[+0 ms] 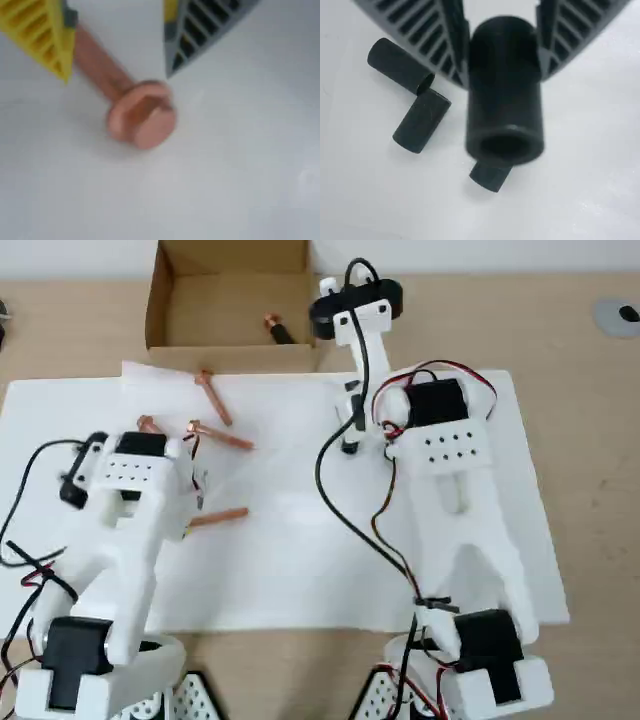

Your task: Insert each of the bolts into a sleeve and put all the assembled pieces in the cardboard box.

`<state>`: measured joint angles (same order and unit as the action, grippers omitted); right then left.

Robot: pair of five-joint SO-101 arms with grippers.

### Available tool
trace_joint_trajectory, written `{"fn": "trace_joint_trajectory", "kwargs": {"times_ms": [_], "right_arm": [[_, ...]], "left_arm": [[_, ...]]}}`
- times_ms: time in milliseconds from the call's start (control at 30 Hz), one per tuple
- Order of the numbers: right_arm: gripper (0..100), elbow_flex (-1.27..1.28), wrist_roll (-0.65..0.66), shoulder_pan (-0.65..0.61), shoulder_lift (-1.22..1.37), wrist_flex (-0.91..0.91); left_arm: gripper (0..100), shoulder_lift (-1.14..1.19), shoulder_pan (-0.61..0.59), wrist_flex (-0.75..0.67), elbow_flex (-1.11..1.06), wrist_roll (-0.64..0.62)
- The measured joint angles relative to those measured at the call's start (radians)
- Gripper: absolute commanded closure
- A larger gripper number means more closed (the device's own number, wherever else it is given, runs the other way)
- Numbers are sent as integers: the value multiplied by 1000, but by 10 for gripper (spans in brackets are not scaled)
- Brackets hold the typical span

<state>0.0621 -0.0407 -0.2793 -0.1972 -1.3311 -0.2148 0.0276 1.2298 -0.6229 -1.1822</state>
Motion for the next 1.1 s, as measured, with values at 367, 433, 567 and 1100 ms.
{"fn": "trace_joint_trajectory", "kwargs": {"times_ms": [367, 433, 567, 1100], "right_arm": [[986, 0, 0, 0, 0, 0], [986, 0, 0, 0, 0, 0], [986, 0, 0, 0, 0, 0], [986, 0, 0, 0, 0, 0]], "left_arm": [[861, 0, 2, -110, -84, -137], [863, 0, 2, -110, -84, -137], [988, 0, 2, -110, -84, -137], [987, -11, 2, -118, -109, -137]]}}
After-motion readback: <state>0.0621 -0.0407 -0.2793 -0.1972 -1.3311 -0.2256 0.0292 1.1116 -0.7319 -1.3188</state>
